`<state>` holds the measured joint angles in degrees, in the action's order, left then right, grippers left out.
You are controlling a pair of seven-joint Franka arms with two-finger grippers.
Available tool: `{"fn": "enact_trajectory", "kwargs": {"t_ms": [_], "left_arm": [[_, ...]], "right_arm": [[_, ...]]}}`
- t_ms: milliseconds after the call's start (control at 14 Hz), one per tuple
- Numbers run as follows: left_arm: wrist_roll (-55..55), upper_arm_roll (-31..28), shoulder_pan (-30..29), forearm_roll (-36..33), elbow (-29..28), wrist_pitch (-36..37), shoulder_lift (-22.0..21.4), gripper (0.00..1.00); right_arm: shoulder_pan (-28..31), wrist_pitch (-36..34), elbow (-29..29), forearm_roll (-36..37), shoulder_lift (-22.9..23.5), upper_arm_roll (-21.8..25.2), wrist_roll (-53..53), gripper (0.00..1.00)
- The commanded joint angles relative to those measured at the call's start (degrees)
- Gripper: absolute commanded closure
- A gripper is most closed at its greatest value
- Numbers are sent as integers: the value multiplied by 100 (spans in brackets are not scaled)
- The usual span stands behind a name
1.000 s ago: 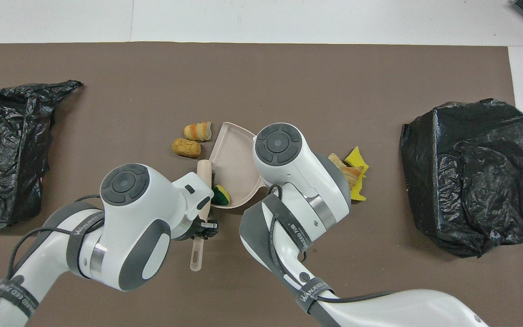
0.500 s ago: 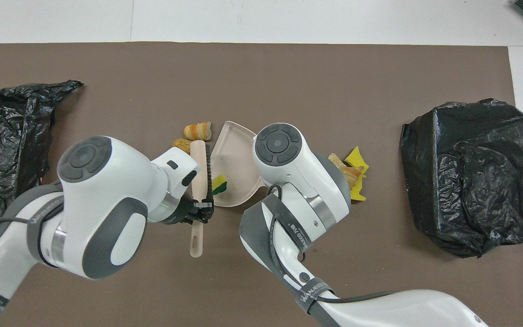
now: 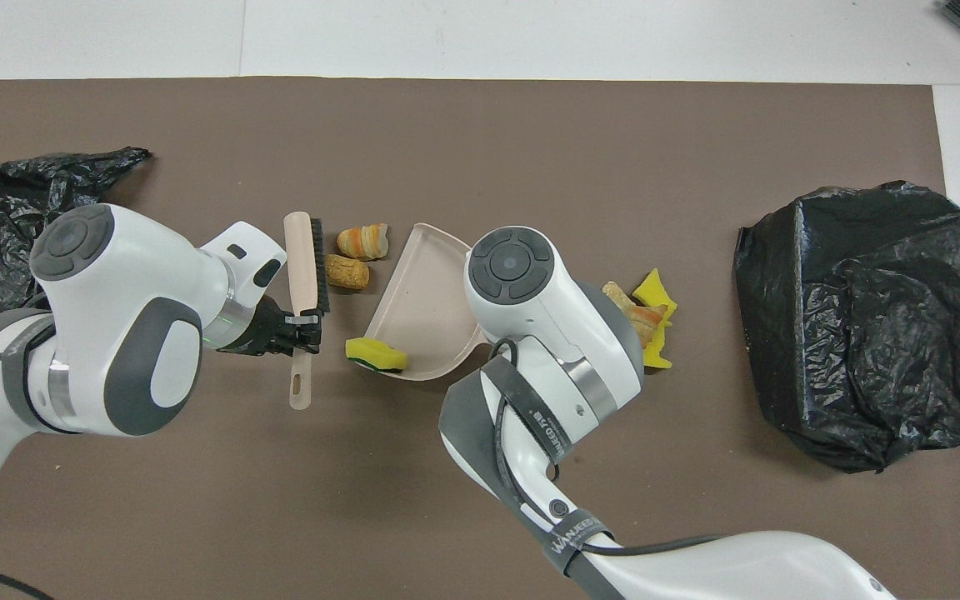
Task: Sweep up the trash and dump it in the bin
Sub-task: 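Sweep the bread and sponge into the dustpan with the left gripper's brush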
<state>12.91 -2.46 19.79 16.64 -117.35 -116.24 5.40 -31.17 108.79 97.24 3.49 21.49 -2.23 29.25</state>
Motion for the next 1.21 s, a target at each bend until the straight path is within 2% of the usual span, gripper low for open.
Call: {"fn": "enact_trajectory", "kwargs": {"t_ms": [0,214,357,643,786,1000,1143], "left_arm": [[-357,71,-134,-266,493,-30,583,100],[-1192,105,15,-564,468,23,611,100],[-1211,115,322,-592,467,154,576,100],[-1124,123,1130,-662,476,909,392,100],[-897,123,1333,-662,502,1077,348,100],[-851,54,1194,-662,546,1016,356,100],[-851,53,896,-671,739,955,417,100]], "right_arm": [[32,-24,67,-59,-93,-32,-235,100],[23,-15,84,-59,-93,-32,-288,100],[23,-7,84,-59,-93,-40,-332,100],[23,2,84,-59,-101,-40,-350,100],[23,2,93,-59,-101,-40,-359,100],[23,2,84,-59,-101,-40,-350,100],[23,2,93,-59,-101,-40,-350,100]]}}
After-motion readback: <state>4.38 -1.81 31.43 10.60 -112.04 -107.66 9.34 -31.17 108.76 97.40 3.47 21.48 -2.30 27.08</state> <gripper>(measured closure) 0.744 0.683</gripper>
